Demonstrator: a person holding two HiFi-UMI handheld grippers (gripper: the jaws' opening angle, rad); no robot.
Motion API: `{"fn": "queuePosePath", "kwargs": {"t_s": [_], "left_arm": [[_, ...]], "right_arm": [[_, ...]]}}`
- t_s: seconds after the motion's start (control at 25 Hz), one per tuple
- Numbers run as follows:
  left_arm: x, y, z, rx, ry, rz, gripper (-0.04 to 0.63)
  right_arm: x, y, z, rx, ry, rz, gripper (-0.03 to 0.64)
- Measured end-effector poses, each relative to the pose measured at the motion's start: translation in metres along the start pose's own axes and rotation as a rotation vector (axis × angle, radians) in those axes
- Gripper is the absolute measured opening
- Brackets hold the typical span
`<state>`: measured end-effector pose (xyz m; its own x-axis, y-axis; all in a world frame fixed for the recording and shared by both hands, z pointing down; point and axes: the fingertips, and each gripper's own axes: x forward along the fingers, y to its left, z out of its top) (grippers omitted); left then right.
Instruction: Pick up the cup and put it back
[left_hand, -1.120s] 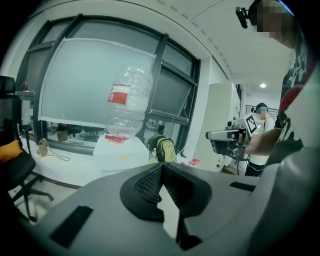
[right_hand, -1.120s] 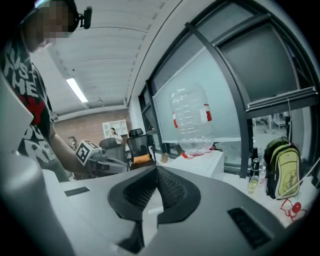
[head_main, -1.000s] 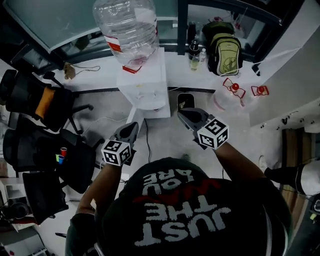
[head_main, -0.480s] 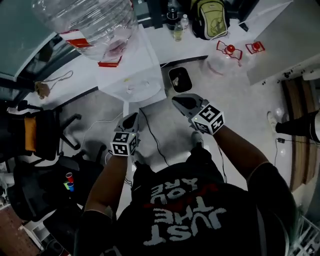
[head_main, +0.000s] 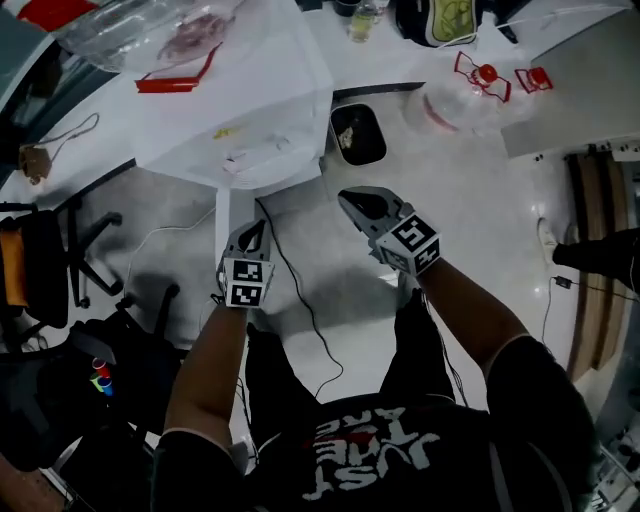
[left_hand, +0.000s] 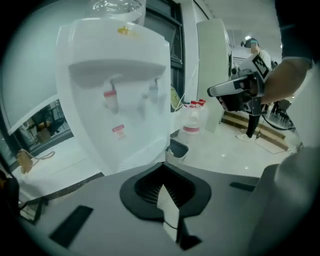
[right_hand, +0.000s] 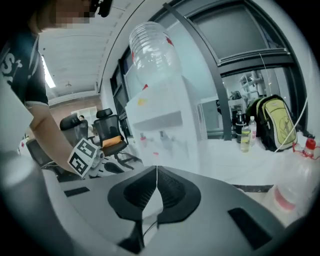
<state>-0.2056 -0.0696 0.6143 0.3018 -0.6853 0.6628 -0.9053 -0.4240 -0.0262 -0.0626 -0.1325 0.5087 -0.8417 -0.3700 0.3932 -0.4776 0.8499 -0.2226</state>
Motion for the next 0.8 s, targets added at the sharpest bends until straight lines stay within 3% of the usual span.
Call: {"fn": "queuePosePath", "kwargs": {"t_s": [0.24,0.56,0.8], "left_arm": [[0.116,-0.004,-0.086,0.001,0.088,0.105,-0.001],[0.235,-0.004,-0.155,0.194,0.193,0.11,-0.002],[0.298,0.014,-0.184,0.328,0.254,0.108,0.013]], "right_arm": [[0.038,-0.058,-0.106,0.028,0.001,0.029,0.034],[0.067,-0.09,-0.213,0.038,0.005,0.072,0.034],[0.092,-0.101,-0.262,0.021,0.007,0.074,0.034]]}}
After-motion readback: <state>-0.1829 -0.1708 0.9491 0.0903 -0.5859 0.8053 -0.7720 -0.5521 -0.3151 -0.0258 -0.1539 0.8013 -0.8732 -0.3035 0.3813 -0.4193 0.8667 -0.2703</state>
